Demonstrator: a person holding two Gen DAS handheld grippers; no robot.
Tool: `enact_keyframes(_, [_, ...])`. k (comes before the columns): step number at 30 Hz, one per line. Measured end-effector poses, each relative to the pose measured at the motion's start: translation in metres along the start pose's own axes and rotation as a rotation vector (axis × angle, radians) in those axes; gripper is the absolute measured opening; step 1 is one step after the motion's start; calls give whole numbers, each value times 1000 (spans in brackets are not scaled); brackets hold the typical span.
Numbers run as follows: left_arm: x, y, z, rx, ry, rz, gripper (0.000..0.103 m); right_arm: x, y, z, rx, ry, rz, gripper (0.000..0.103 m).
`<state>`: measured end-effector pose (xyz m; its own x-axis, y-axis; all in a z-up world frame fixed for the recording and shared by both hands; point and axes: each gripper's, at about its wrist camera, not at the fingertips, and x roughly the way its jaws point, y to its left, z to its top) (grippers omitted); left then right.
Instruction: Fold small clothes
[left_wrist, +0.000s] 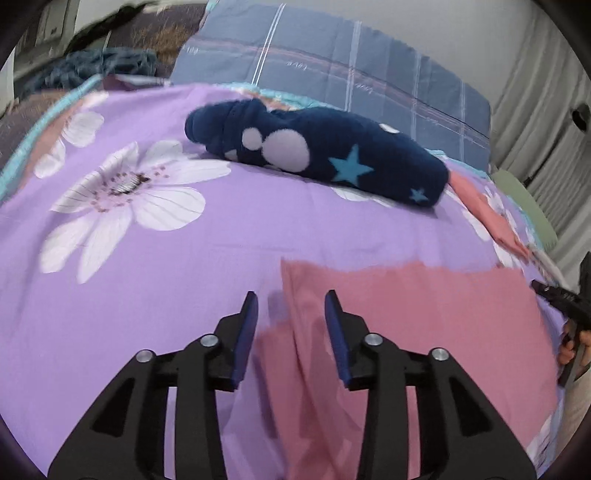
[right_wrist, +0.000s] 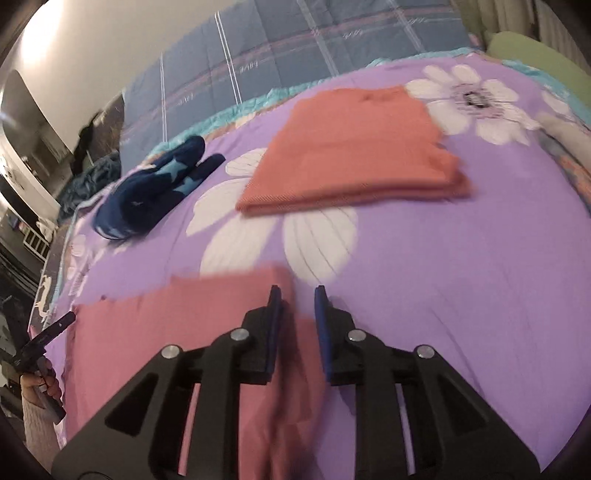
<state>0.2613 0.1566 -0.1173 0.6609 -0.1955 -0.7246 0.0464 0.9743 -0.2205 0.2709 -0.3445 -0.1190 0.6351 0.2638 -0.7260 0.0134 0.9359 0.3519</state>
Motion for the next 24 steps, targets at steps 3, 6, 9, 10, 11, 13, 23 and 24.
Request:
enact_keyframes(3, [-40,-7,-24,31,-43,-9,54,-52,-21,-37,29,-38,28,24])
enact_keyframes(6, [-77,-10,-54,9,-64,-75,56,-90,-32,-81,33,-45,55,24])
enact_keyframes(9, [-105,-12,-93,-2,-45,-116,56,-114,-35,-127,31,-21,54,24])
enact_keyframes(10, [-110,-11,-104,-6,-33,-121,56,-118,-37,-136,31,-14,50,24])
enact_keyframes(11, [-116,-10,-118,-13,-17,-124,56,-121,-37,-146,31,-6,45,24])
enact_keyframes(13, [-122,-7,-139,-30,24,-121,54,-126,-39,-163,35,4,46,25])
enact_keyframes(23, [-127,-15,-185,-36,102,-142,51,-141,1,-179,-53,-21,78,33])
enact_keyframes(24, [-126,-15,-184,-36,96,-139,49,-141,4,-181,-61,-21,75,33])
